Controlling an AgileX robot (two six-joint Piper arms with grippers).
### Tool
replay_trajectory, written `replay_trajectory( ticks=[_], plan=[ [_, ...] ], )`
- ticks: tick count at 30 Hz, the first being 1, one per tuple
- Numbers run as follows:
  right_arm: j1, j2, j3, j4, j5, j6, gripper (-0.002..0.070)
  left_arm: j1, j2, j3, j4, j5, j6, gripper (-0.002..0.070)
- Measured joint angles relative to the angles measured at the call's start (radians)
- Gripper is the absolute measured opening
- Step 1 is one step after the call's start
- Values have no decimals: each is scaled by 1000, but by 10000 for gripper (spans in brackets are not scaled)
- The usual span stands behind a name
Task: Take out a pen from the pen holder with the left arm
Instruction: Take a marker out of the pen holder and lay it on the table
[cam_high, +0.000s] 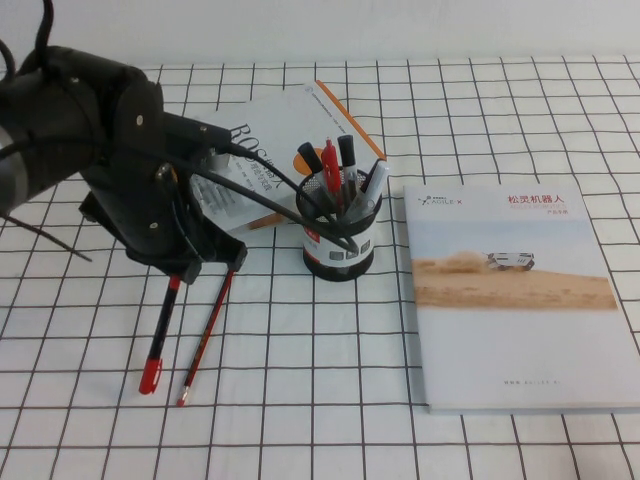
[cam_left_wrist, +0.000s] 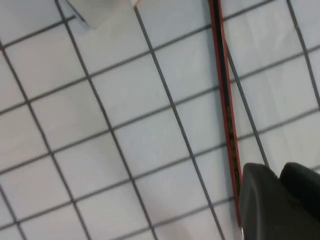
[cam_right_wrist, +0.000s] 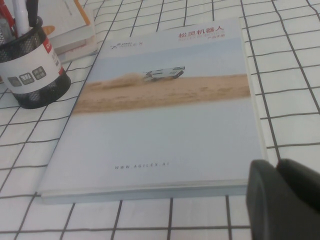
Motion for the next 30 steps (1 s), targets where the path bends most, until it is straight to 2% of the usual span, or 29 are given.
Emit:
replay_trajectory(
  ticks=[23,26,30],
  plan=[
    [0,0,0,0,0,0,-13,28,229,-2,-32,-327,25,35],
    [0,0,0,0,0,0,-13,30,229,-2,-32,-356,25,76],
    [0,0,0,0,0,0,-13,39,229,-2,-34,-370,25,212]
  ],
)
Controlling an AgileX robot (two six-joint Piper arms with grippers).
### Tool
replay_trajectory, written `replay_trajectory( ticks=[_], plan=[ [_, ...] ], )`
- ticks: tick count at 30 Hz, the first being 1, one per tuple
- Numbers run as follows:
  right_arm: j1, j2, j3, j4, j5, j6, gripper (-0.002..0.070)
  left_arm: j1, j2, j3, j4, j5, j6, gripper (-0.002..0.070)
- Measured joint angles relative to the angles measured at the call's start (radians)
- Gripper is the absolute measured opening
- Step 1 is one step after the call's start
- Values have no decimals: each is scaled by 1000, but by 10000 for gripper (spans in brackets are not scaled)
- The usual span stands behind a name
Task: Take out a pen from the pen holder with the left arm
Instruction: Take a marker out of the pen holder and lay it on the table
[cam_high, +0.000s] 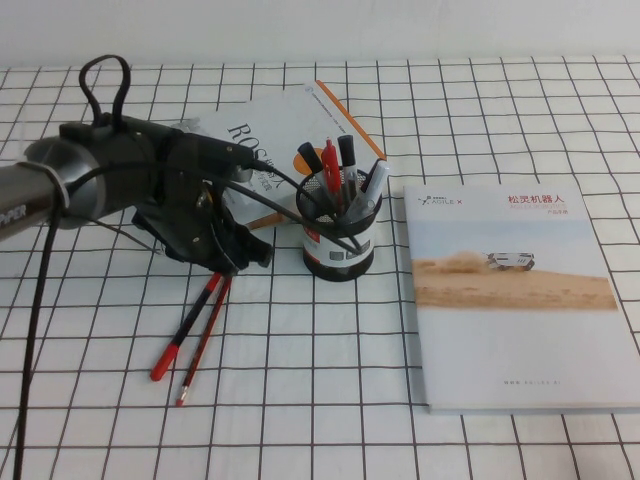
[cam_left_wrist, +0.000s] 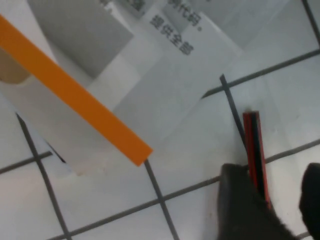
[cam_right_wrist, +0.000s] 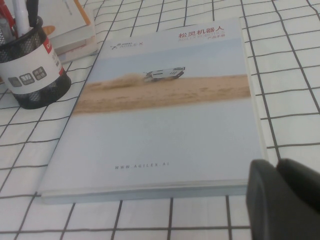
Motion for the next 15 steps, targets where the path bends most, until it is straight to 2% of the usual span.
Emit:
replay_trajectory(
  ticks=[2,4,8,11,12,15],
  plan=[
    [0,0,0,0,0,0,-13,3,0,0,-2,-2,-2,283],
    [0,0,0,0,0,0,-12,3,-7,0,-2,-2,-9,324],
    [0,0,0,0,0,0,-13,-2,-79,3,-4,-8,-16,337],
    [0,0,0,0,0,0,-12,-19,-195,56,-4,-68,-21,248],
    [0,0,0,0,0,0,-13,-29,-256,96,-4,-108,-37,168],
    [0,0,0,0,0,0,-13,-41,-395,209,-4,-207,-65,50]
  ],
)
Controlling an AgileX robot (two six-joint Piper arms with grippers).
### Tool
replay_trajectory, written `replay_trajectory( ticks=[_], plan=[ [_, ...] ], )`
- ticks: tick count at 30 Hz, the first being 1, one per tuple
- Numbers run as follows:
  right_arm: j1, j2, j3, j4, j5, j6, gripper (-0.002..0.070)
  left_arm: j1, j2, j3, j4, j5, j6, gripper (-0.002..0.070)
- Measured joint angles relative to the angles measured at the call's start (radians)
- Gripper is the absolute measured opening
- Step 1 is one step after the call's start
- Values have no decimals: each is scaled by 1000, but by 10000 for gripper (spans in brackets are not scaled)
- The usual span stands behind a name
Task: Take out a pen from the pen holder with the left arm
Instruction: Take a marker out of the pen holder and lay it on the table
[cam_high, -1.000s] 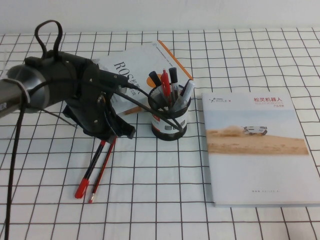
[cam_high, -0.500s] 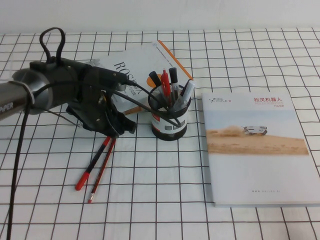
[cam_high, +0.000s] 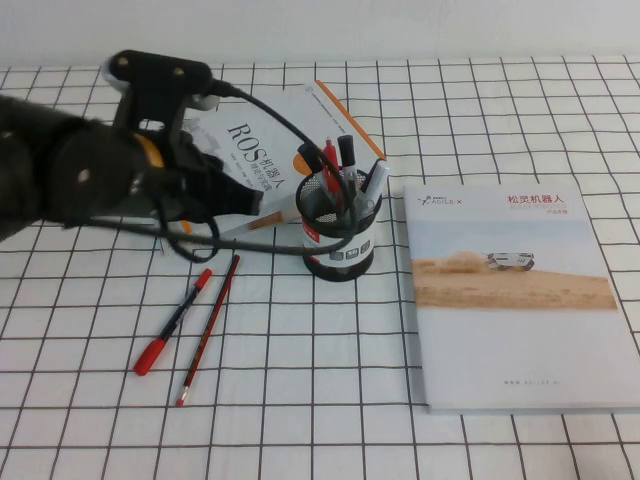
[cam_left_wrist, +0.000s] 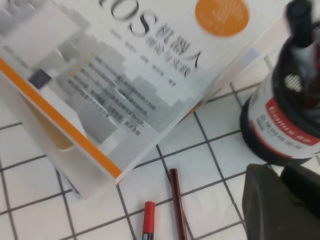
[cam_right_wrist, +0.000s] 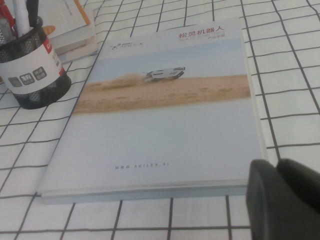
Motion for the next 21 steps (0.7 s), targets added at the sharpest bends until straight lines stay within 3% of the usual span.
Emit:
replay_trajectory(
  ticks=[4,12,21],
  plan=[
    [0,0,0,0,0,0,-12,5,-205,143,17,-62,-32,11],
    [0,0,0,0,0,0,-12,12,-540,411,20,-144,-101,2],
    [0,0,0,0,0,0,-13,12,-739,572,24,-143,-111,0]
  ],
)
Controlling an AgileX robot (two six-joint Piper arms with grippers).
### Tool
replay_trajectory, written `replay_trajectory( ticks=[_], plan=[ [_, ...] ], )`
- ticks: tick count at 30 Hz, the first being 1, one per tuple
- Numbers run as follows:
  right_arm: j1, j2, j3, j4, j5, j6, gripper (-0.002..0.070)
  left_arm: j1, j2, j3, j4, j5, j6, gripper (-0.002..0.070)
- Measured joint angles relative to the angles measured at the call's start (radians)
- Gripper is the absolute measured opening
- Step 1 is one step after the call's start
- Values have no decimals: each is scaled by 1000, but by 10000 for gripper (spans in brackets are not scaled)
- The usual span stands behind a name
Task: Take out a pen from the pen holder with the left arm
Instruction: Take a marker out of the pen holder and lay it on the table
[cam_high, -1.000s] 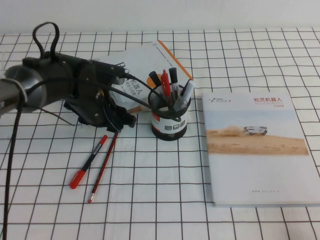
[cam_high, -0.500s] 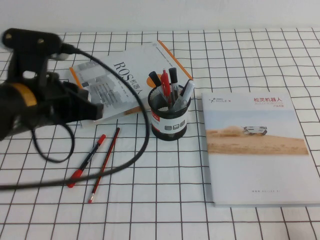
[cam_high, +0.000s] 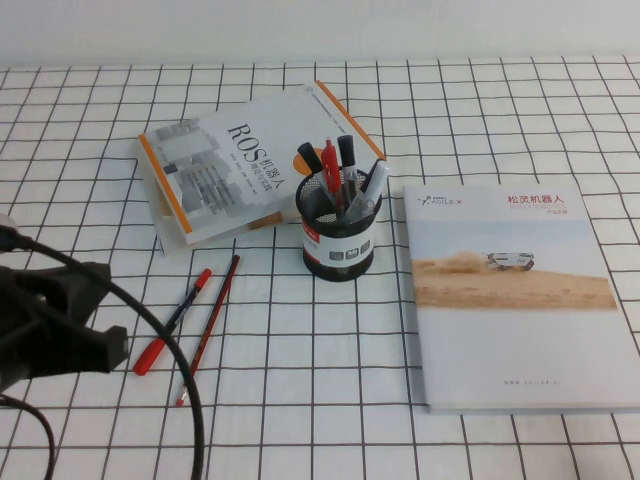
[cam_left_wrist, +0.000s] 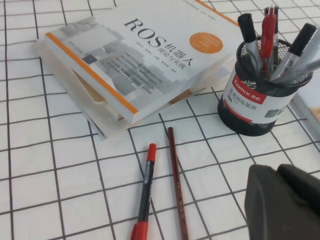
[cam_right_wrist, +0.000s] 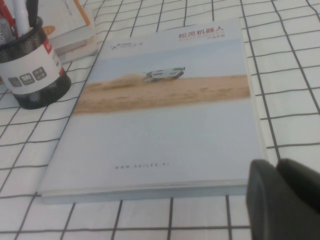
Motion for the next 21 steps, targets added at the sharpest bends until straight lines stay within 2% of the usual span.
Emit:
replay_trajectory(
  ticks=[7,12,14,21],
  plan=[
    [0,0,0,0,0,0,-13,0,-8,19,94,8,-50,0],
    [0,0,0,0,0,0,-13,11,-40,90,160,-75,-116,0],
    [0,0,0,0,0,0,-13,34,-80,140,149,-125,-94,0],
    [0,0,0,0,0,0,-13,223,-396,421,-28,-423,128,0]
  ],
)
